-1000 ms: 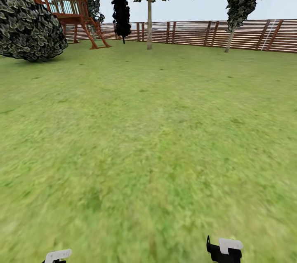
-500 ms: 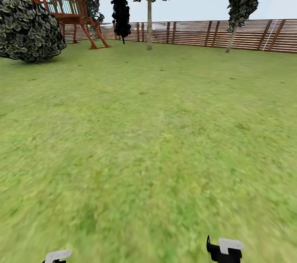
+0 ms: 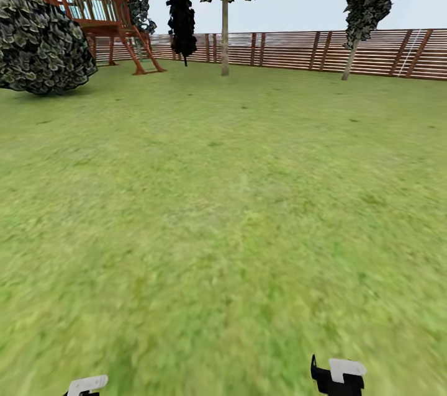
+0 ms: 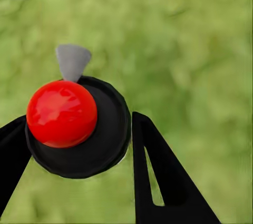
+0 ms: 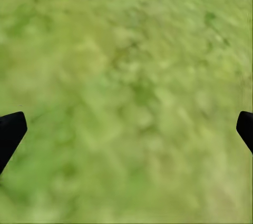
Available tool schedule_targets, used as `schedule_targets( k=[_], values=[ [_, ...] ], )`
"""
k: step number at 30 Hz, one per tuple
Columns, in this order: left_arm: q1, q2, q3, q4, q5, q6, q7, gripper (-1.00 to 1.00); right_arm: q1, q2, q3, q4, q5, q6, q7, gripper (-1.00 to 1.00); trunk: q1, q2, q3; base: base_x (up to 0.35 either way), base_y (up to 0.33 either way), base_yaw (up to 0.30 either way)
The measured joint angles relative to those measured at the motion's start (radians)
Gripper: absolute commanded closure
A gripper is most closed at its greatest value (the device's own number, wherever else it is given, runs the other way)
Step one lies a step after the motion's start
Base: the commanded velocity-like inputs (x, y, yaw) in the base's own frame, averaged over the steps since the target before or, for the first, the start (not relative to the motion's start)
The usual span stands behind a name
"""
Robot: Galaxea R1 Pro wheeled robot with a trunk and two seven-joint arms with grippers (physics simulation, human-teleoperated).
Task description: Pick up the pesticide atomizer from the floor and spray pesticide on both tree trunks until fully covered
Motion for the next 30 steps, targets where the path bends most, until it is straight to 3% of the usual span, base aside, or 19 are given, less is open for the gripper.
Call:
schedule_targets(
  k=[30],
  values=[
    [0.0,0.0,0.0,0.0,0.0,0.0,0.0,1.0,0.0,0.0,0.0,0.0,0.0,0.0,0.0,-1.0,0.0,0.0,0.0,0.338,0.0,0.0]
  ],
)
